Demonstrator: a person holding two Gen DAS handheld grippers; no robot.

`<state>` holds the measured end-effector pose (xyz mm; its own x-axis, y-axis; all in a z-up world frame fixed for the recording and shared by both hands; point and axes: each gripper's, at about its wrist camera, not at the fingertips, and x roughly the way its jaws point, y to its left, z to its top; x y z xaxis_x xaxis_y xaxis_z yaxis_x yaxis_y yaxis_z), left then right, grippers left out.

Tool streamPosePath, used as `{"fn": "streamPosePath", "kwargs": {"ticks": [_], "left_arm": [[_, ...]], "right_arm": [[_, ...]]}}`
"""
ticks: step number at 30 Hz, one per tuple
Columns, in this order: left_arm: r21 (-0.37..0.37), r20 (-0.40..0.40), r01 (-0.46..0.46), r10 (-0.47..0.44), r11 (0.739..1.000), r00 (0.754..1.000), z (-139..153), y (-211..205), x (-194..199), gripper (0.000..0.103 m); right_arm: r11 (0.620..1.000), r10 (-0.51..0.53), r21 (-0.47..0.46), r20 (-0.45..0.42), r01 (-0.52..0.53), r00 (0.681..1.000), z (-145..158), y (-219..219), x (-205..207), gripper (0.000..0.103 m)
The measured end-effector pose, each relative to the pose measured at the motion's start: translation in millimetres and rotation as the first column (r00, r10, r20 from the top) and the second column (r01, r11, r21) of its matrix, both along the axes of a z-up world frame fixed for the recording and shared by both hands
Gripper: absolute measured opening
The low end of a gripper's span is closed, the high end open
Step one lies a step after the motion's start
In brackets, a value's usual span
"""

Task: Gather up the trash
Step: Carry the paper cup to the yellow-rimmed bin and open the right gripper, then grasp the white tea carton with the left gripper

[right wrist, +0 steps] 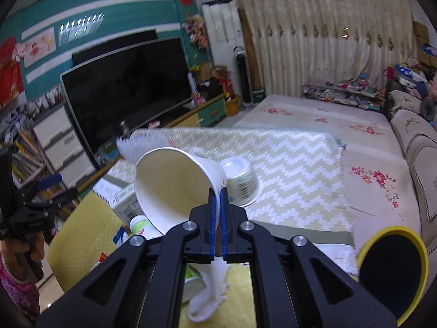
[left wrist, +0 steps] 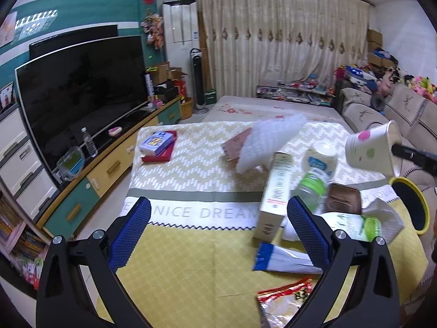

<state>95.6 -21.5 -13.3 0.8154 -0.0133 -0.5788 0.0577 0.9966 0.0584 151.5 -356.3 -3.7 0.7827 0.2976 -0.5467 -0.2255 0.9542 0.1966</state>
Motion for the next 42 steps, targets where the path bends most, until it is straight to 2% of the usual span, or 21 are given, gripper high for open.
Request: {"fn": "streamPosePath", "kwargs": {"ticks": [3, 6, 8, 9, 12, 17, 22, 23, 24, 25, 31, 36, 42], "left_arm": [[0.009, 0.006, 0.044, -0.045, 0.999, 0.999, 2, -11, -7, 0.098], [0.019, 0.005, 0.087, -0.087, 0.996, 0.996, 3, -23, -12, 0.098], [0.015, -0.001, 0.111, -0.111, 0.994, 0.994, 2, -30, -14, 0.098], [0.011, -0.004, 0.121, -0.121, 0.993, 0.993, 2, -34, -14, 0.098], [0.002, -0.018, 0.141, -0.141, 0.990, 0.990, -1, -42, -13, 0.098], [-0.009, -0.052, 0.160, -0.160, 0.987, 0.986, -10, -50, -8, 0.098], [-0.007, -0.075, 0.168, -0.168, 0.986, 0.983, -17, -53, 0, 0.098], [-0.008, -0.077, 0.168, -0.168, 0.986, 0.983, -18, -53, 1, 0.098], [-0.009, -0.078, 0.170, -0.170, 0.985, 0.982, -19, -54, 3, 0.098], [-0.009, -0.079, 0.172, -0.173, 0.985, 0.982, -19, -54, 5, 0.098], [-0.001, -0.085, 0.184, -0.183, 0.983, 0.979, -25, -55, 18, 0.098], [0.037, -0.104, 0.163, -0.158, 0.986, 0.982, -33, -54, 37, 0.086], [0.004, -0.164, 0.157, -0.154, 0.988, 0.974, -44, -53, 64, 0.069]], "right_arm": [[0.992, -0.124, 0.003, 0.015, 0.124, 0.992, 4, -35, -18, 0.003], [0.960, -0.280, -0.003, -0.009, 0.280, 0.960, -4, -80, -34, 0.003], [0.924, -0.383, -0.011, -0.053, 0.383, 0.922, -18, -114, -42, 0.003], [0.898, -0.440, -0.024, -0.088, 0.439, 0.894, -28, -133, -45, 0.003], [0.846, -0.530, -0.048, -0.180, 0.531, 0.829, -58, -172, -45, 0.003], [0.800, -0.590, -0.098, -0.306, 0.592, 0.747, -109, -209, -35, 0.003], [0.778, -0.612, -0.125, -0.368, 0.615, 0.700, -139, -224, -25, 0.009], [0.776, -0.614, -0.126, -0.371, 0.617, 0.697, -140, -227, -24, 0.012], [0.776, -0.614, -0.123, -0.373, 0.619, 0.696, -141, -227, -23, 0.021], [0.777, -0.613, -0.121, -0.369, 0.618, 0.698, -140, -226, -22, 0.025], [0.784, -0.612, -0.133, -0.326, 0.606, 0.721, -126, -216, -28, 0.026], [0.800, -0.595, -0.134, -0.308, 0.585, 0.743, -116, -204, -30, 0.027], [0.816, -0.574, -0.136, -0.295, 0.561, 0.764, -108, -190, -29, 0.031]]}}
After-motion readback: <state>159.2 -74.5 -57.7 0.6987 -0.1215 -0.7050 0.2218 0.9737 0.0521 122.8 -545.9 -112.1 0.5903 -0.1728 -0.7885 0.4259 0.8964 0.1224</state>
